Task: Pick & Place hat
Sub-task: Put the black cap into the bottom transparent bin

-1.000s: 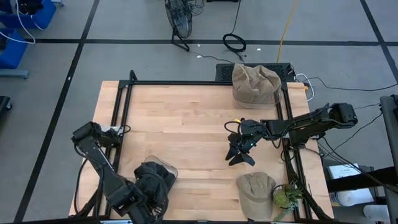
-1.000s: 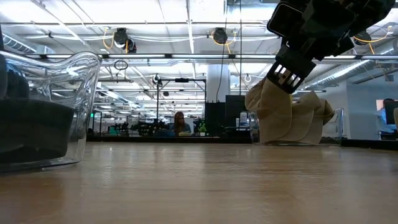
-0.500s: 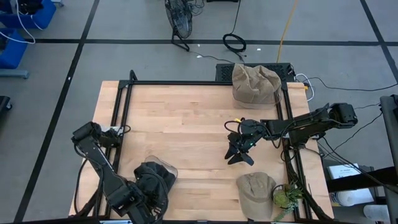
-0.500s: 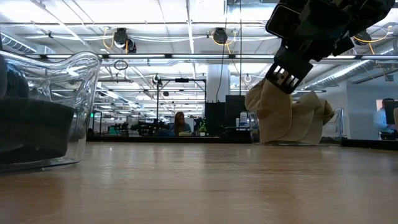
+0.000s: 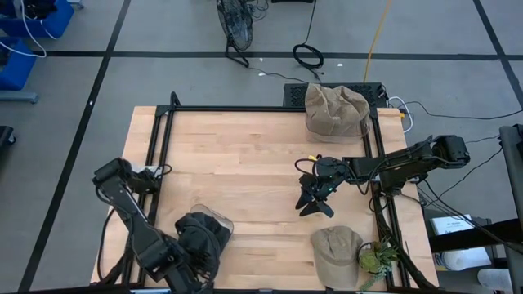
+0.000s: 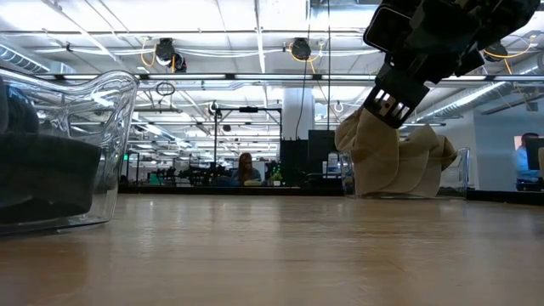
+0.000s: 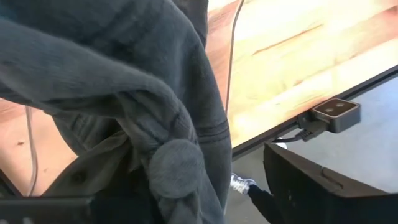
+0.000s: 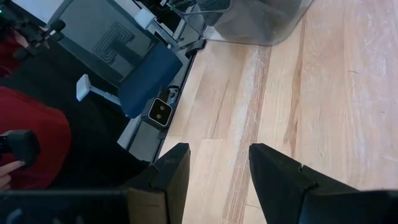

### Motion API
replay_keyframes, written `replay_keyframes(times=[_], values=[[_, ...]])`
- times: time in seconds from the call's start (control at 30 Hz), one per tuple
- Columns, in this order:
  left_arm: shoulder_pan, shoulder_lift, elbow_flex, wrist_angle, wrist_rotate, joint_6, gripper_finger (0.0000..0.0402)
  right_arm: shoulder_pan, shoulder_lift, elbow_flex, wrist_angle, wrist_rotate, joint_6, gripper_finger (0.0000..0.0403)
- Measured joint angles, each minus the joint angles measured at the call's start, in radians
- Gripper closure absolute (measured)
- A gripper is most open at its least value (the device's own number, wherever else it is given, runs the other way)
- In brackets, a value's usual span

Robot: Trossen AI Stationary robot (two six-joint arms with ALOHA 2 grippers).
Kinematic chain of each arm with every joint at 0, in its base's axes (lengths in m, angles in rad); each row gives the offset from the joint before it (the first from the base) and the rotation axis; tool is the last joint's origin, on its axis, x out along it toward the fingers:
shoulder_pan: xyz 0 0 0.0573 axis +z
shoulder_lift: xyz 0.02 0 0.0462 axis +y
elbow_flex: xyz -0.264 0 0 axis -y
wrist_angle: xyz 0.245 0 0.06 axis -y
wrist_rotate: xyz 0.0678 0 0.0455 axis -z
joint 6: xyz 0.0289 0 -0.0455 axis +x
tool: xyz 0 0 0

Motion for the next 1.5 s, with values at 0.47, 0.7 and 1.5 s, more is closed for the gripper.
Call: replay_keyframes(times=[0.47, 0.7, 1.5], values=[[-0.008, -0.092, 0.001, -0.104, 0.063, 0.004, 0.0181, 0.0, 0.0, 0.0, 0.0, 0.0, 0.015, 0.0252], [-0.029, -0.113, 0.001, -0.131, 0.061, -0.006, 0.0244, 0.0, 0.0, 0.0, 0.0, 0.0, 0.015, 0.0252], [-0.033, -0.127, -0.272, 0.079, 0.084, 0.025, 0.0373, 0.0, 0.0, 0.0, 0.0, 0.032, 0.015, 0.0252]])
